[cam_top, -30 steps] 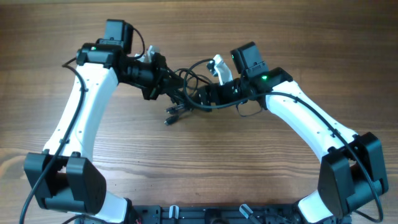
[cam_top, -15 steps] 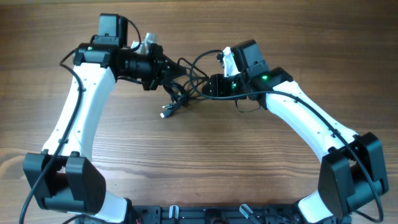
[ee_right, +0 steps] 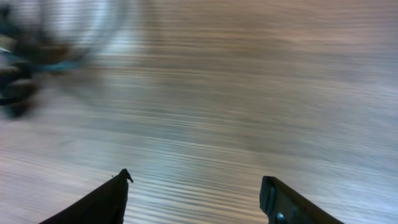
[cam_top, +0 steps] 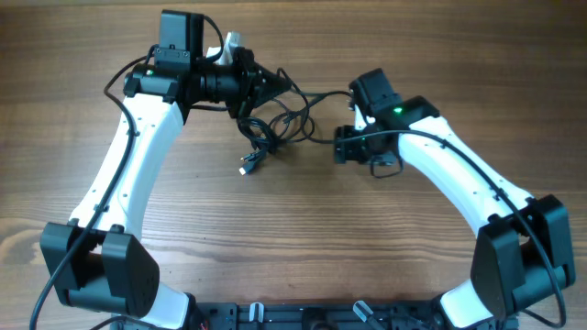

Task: Untangle cables

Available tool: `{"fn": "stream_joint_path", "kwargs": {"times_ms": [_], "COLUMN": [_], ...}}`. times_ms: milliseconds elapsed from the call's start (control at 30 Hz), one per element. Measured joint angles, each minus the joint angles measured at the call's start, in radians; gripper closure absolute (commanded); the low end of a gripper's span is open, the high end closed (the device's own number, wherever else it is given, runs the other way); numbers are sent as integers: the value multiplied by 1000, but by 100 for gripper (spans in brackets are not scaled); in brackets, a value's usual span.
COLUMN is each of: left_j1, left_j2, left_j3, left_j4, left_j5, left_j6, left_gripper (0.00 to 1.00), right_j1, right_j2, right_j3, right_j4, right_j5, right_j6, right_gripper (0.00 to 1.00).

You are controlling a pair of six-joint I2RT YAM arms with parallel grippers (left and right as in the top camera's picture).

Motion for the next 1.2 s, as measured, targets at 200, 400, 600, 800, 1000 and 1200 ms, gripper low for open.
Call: {"fn": "stream_joint_path", "kwargs": {"times_ms": [200, 400, 600, 800, 1000, 1200], "left_j1": [-41, -146, -243, -335, -370, -370], "left_j2": [0, 0, 0, 29, 148, 192], "left_j3": [0, 0, 0, 0, 0, 0], "left_j4": [50, 39, 40, 88, 157, 196], "left_j5": [-51, -308, -586, -776, -824, -822], "left_j6": [-53, -68, -69, -72, -72, -56], "left_gripper": [96, 96, 96, 96, 72, 16], "right_j1": [-76, -135, -206, -240, -240, -240], "right_j2": [0, 0, 0, 0, 0, 0], "right_j3": [0, 0, 1, 1, 1, 1], "right_j4": [-68, -84, -90, -91, -86, -49], "right_j5": [80, 101, 101, 105, 103, 76], "right_j6": [-2, -25, -33, -33, -33, -41], "right_gripper": [18, 16, 16, 16, 16, 16]}}
